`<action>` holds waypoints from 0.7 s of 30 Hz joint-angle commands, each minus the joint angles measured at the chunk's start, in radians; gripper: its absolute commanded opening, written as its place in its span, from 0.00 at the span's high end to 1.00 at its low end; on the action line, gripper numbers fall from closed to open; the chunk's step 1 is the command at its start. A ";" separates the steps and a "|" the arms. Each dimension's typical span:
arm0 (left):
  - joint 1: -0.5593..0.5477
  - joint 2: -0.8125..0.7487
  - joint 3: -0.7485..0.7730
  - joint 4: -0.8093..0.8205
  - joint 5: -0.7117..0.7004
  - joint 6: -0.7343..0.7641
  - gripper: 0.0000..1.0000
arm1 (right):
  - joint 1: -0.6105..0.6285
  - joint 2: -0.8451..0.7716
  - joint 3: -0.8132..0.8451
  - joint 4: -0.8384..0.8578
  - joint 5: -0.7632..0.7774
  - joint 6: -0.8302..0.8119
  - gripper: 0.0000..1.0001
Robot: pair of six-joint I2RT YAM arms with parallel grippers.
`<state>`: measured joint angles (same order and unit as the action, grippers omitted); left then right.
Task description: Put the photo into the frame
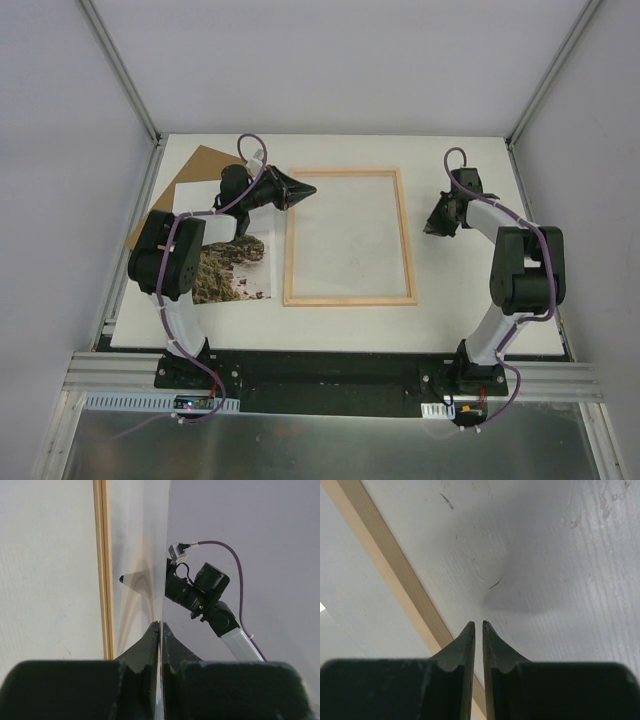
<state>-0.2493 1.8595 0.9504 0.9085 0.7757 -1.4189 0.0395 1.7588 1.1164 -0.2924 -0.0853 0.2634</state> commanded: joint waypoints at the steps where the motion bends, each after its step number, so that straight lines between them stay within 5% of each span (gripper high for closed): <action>1: -0.004 0.024 0.005 0.171 0.019 -0.029 1.00 | -0.003 0.031 0.036 0.016 0.002 0.022 0.88; 21: -0.013 0.121 -0.009 0.270 -0.059 -0.049 1.00 | 0.048 0.080 0.040 0.035 -0.013 0.034 0.90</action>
<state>-0.2501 1.9656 0.9344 1.0821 0.7345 -1.4567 0.0776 1.8286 1.1240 -0.2703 -0.0925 0.2848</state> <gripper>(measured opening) 0.003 0.104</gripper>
